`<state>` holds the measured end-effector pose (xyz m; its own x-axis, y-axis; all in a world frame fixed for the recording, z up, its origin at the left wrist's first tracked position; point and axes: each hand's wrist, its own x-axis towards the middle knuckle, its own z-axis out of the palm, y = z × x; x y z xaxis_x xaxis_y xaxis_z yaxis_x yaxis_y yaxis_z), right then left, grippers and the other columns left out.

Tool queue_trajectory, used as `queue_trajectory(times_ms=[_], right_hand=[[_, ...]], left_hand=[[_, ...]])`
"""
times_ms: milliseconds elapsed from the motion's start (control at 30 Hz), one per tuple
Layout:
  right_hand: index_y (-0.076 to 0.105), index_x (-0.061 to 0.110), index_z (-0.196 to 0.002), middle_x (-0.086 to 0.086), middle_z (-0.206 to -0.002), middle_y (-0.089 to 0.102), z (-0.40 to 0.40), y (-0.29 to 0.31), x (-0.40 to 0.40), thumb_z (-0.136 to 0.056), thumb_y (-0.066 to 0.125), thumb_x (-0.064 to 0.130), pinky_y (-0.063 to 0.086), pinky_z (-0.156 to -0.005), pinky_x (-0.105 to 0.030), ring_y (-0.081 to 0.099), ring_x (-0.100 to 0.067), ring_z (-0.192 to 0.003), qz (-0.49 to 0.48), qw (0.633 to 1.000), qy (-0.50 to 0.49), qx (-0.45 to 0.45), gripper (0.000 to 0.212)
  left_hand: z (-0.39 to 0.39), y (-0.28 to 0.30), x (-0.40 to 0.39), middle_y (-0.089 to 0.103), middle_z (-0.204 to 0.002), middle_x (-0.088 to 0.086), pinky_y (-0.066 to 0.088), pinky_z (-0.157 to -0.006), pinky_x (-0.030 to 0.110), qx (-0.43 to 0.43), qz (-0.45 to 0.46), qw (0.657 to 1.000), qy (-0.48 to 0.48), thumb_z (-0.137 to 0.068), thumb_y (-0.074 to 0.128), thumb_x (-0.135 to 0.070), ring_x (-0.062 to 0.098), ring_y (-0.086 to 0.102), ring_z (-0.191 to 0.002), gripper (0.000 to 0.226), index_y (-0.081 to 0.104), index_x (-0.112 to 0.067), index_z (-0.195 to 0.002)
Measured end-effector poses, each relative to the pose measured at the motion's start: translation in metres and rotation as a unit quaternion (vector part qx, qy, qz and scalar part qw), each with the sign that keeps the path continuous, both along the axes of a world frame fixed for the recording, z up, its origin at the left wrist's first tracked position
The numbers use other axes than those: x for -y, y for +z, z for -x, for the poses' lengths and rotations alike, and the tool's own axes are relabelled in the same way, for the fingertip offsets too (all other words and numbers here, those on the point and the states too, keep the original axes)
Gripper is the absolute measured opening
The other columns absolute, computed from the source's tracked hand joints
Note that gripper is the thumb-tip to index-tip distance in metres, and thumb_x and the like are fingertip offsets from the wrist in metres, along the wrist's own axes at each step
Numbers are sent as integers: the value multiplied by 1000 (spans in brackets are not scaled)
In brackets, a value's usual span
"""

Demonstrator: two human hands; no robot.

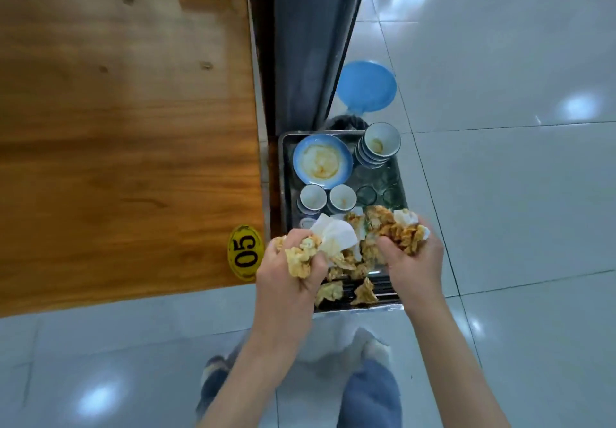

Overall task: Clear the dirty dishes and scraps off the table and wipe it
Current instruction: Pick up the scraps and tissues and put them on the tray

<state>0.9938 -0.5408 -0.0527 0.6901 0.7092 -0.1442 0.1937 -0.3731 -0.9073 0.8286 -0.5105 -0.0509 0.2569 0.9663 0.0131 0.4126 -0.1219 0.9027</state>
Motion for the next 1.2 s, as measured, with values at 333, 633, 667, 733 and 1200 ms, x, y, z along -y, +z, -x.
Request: queue_trajectory(times_ms=[333,633,667,733,1200], right_hand=[[56,30,-80,12,-71,61,-129,-74,15,-75,68,1,47,-61,-27,58,-5,-69,99,989,106,-34,32],[54,31,-76,11,-68,59,-151,-163,21,-75,67,4,39,-51,-9,54,5,-63,152,976,136,-74,30],[54,31,-77,11,-68,59,-150,-171,23,-75,68,5,40,-50,-8,54,6,-64,156,976,132,-78,30],[54,32,-83,14,-73,59,-149,-181,26,-76,71,8,40,-53,-5,55,9,-69,163,974,129,-88,31],[54,31,-106,15,-90,61,-142,-199,25,-76,75,28,56,-78,-40,61,-7,-84,195,968,88,-128,37]], left_hand=[[-130,-83,19,60,-70,-22,36,-57,2,22,156,971,182,-93,53,-18,-12,54,-72,24,51,-35,-76],[-169,-159,19,54,-77,-21,34,-56,3,-33,266,939,216,-88,59,-37,-11,49,-68,19,50,-36,-72],[-170,-165,19,55,-80,-20,34,-58,3,-33,274,939,204,-88,59,-38,-10,49,-72,15,50,-36,-75],[-170,-175,19,56,-84,-21,35,-62,4,-30,280,940,193,-88,58,-38,-9,50,-76,11,51,-37,-80],[-159,-186,16,57,-109,-14,46,-62,7,19,292,929,225,-87,58,-41,-4,58,-92,35,50,-39,-121]])
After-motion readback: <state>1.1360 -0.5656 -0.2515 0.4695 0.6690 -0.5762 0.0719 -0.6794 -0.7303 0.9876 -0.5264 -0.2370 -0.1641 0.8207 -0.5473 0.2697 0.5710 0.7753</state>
